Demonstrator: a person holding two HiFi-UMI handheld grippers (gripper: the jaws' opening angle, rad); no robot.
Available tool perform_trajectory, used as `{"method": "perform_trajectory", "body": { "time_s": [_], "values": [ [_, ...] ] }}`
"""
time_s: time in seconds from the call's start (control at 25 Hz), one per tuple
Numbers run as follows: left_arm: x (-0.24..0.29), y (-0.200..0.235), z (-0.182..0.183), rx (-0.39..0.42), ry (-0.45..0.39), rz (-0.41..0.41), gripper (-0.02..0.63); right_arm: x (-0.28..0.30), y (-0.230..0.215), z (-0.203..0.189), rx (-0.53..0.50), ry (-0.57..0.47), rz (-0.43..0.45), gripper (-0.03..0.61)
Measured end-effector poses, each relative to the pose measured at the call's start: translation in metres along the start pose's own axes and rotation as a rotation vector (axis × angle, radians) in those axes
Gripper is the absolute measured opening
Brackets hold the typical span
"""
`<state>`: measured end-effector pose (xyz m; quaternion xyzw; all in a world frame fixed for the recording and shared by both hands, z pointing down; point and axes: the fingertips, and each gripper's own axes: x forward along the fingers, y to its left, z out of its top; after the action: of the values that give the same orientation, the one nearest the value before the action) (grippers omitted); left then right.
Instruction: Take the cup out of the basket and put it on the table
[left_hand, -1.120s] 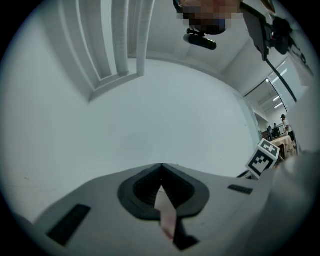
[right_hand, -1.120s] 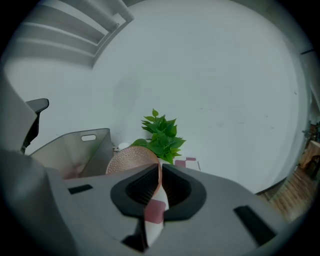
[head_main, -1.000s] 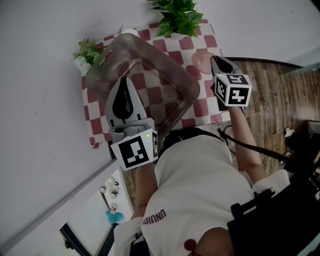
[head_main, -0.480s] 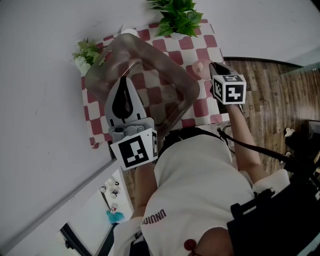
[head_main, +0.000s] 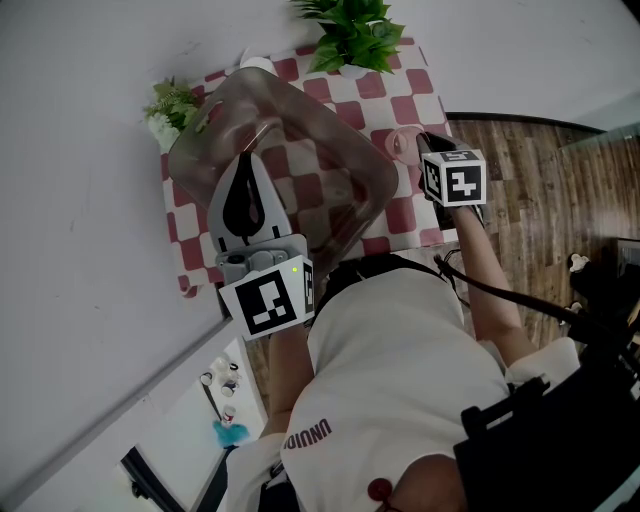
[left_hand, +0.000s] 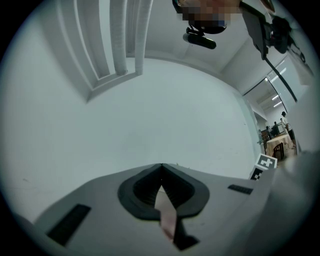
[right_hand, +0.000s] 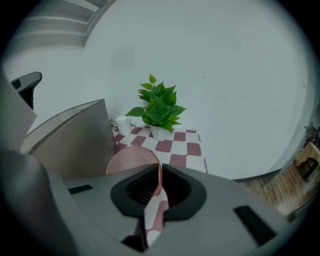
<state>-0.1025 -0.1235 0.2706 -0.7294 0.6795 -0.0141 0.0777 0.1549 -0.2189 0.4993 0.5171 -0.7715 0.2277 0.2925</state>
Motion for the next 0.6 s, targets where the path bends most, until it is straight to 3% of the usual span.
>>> {"method": "perform_trajectory", "body": {
  "time_s": [0.6],
  "values": [
    [-0.001,0.0,-0.001,0.005,0.002,0.005,0.012,0.01,0.0,-0.029,0.025,0.126,0.002,0.035]
  ]
}}
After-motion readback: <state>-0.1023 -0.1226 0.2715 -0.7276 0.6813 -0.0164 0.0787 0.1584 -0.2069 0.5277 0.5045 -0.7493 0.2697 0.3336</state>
